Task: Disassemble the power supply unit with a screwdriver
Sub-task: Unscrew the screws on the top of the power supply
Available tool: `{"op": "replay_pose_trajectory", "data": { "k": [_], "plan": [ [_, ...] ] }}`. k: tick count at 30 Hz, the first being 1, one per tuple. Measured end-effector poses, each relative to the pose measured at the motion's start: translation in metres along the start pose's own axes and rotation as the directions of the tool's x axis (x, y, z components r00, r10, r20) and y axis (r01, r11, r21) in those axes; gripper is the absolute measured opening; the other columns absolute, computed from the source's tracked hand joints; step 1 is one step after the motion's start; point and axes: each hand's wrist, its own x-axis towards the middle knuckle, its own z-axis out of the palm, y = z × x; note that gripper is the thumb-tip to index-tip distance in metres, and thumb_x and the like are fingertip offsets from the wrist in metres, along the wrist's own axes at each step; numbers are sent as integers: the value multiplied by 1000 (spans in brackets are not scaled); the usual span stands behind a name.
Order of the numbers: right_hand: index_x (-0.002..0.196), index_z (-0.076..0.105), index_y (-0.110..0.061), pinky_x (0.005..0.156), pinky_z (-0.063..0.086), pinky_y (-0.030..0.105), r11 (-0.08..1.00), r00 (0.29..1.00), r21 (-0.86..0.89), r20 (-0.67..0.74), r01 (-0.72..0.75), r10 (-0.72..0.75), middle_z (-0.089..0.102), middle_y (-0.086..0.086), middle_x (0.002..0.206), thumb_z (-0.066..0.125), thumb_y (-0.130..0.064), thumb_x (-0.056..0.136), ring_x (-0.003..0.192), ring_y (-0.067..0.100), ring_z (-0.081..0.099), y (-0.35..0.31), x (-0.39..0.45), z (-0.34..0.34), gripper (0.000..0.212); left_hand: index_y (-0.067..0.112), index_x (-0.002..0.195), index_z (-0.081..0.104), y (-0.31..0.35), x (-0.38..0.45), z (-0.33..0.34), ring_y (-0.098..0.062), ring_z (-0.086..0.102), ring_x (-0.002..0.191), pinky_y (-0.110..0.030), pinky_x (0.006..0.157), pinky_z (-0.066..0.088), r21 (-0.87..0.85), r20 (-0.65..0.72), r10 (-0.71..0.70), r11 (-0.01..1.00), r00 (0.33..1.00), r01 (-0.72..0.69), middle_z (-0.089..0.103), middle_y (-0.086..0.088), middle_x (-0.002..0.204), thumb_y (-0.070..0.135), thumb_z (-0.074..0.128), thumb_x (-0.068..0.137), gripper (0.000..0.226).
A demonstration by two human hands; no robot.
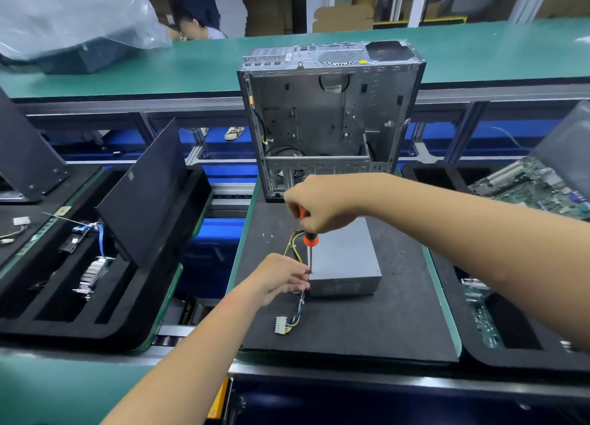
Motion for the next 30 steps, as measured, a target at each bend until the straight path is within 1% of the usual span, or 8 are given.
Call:
{"op": "replay_pose_trajectory", "data": {
  "k": [5, 10, 14, 17, 20, 24, 26, 30],
  "plan": [
    [97, 64, -12, 53, 37, 23, 997, 1000, 81, 3, -20, 20, 66, 3, 92, 63, -17, 84, 77, 16, 56, 1, -3, 3, 14, -5, 91, 66, 1, 0, 3, -19, 62, 57, -24, 54, 53, -29, 9, -53, 998, 999, 53, 64, -11, 69, 1, 57, 89, 11],
    [95, 52, -9, 45, 35, 27, 947, 999, -318, 5, -42, 46, 63, 10, 72, 36, -21, 104, 67, 24, 65, -3, 4, 8, 22, -5, 92, 68, -1, 2, 0, -19, 62, 58, -25, 56, 54, -51, 12, -58, 997, 998, 59, 65, -10, 68, 3, 58, 89, 13],
    [98, 56, -11, 51, 32, 24, 998, 999, -56, -34, 16, -18, 63, 1, 85, 59, -27, 93, 78, 16, 59, -3, 3, 3, 17, -3, 92, 69, -3, 3, -2, -18, 63, 59, -25, 58, 55, -40, 25, -56, 998, 998, 57, 67, -10, 71, 5, 59, 89, 13],
    [95, 62, -18, 53, 35, 21, 995, 998, 90, -27, 53, -51, 60, -9, 84, 71, -16, 78, 75, 5, 52, -3, 0, -2, 20, -3, 92, 69, -3, 3, -3, -18, 64, 61, -24, 58, 54, -26, 24, -43, 999, 999, 44, 68, -11, 74, 6, 60, 89, 13],
    [85, 62, -17, 54, 43, 24, 993, 1000, 118, 22, 5, -8, 65, -4, 76, 68, -23, 81, 71, 12, 63, -3, 1, 2, 9, -6, 95, 68, -4, 3, -4, -19, 63, 62, -25, 60, 55, -4, -4, 4, 1000, 1000, -4, 67, -15, 80, 6, 60, 88, 15],
    [71, 52, -6, 50, 38, 26, 983, 986, 67, 2, -169, 169, 59, 5, 45, 36, -52, 99, 39, 21, 63, -3, 8, 4, 56, 2, 96, 68, -8, 1, -9, -17, 61, 65, -23, 60, 54, 155, -18, 173, 974, 985, -168, 63, -15, 84, -1, 56, 89, 14],
    [72, 52, -7, 51, 38, 27, 987, 988, 57, 9, -152, 152, 59, 3, 42, 35, -41, 102, 46, 21, 64, -1, 11, 4, 48, 6, 93, 69, -9, 1, -9, -17, 60, 66, -24, 62, 55, 242, 35, 238, 940, 971, -240, 63, -11, 78, -2, 58, 86, 16],
    [94, 64, -16, 57, 38, 22, 999, 999, 26, 39, 19, -20, 62, -4, 84, 59, -22, 90, 80, 15, 60, 4, 7, -3, 9, 15, 93, 72, -12, 3, -4, -17, 62, 71, -31, 74, 56, 483, 87, 362, 800, 928, -357, 69, -1, 87, 7, 64, 82, 16]
  ]
}}
